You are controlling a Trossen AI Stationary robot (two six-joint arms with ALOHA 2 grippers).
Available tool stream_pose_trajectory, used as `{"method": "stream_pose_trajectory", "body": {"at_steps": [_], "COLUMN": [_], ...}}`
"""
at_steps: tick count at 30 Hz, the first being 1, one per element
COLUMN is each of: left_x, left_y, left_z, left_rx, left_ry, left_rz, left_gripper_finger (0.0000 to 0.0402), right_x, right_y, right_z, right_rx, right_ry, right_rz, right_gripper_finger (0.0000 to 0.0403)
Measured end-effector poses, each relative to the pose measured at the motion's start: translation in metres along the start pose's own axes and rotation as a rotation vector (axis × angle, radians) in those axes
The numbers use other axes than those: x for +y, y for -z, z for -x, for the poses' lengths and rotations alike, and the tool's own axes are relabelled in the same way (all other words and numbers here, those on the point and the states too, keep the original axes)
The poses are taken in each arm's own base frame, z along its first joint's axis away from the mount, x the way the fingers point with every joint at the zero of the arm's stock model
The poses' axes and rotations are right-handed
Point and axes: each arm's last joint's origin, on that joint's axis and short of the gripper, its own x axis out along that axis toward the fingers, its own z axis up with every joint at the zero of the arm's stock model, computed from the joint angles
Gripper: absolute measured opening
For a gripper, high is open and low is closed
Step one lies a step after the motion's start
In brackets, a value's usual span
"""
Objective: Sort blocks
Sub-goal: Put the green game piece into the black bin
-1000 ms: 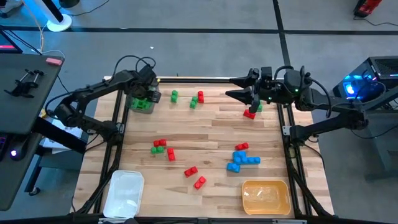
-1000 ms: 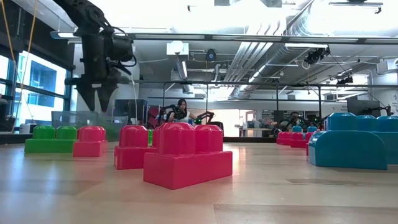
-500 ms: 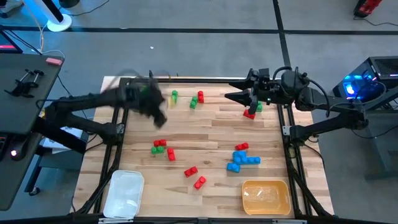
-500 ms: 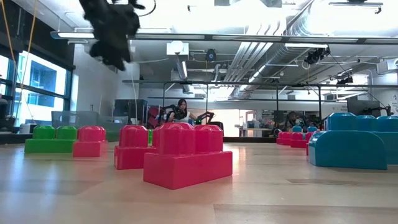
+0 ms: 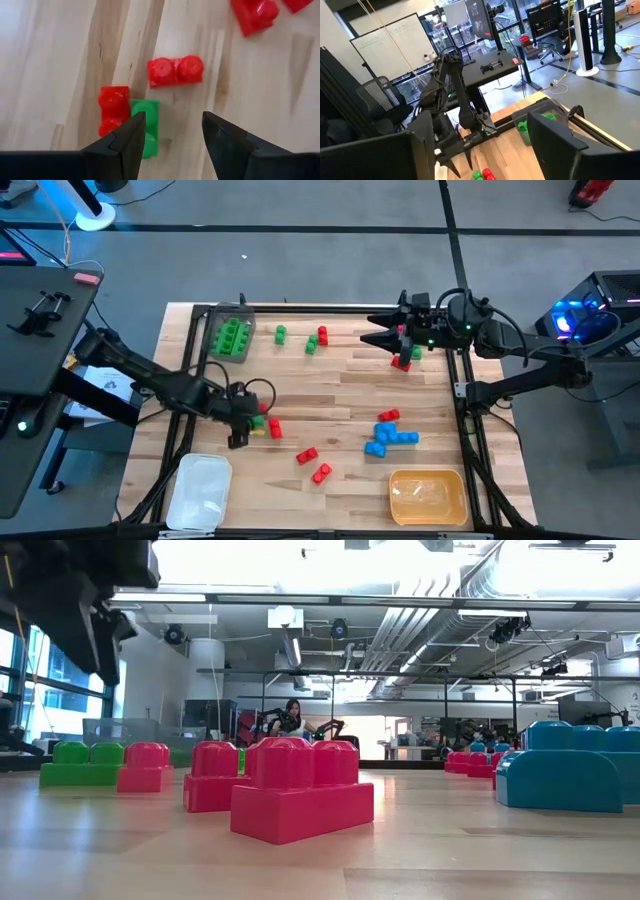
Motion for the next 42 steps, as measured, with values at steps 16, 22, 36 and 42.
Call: {"method": "stream_pose_trajectory", "body": {"at_steps": [16,22,36,42], "left_x": [0.014,0.018,0.009,0.007], "left_y": [0.026,0.036,0.033,0.031], "left_z": [-0.037,-0.048,-0.078,-0.083], "left_rx": [0.068,0.108,0.154,0.181], "left_ry": [0.004,-0.027,-0.032,-0.051], "left_rz": [0.016,-0.002,-0.056,-0.009], "left_gripper_finger": [0.0183,0.0183,0.0183,0.0179], "right_x": [-0.001,-0.001,-0.001,-0.002], "right_y": [0.003,0.004,0.004,0.005], "right_z": [0.000,0.000,0.000,0.000], "right_rx": [0.033,0.039,0.047,0.049], "right_ry": [0.011,0.014,0.013,0.014], "right_rz": [-0.016,-0.016,-0.026,-0.033], "right_gripper_finger": [0.0209,0.0209,0.0209,0.0209]}}
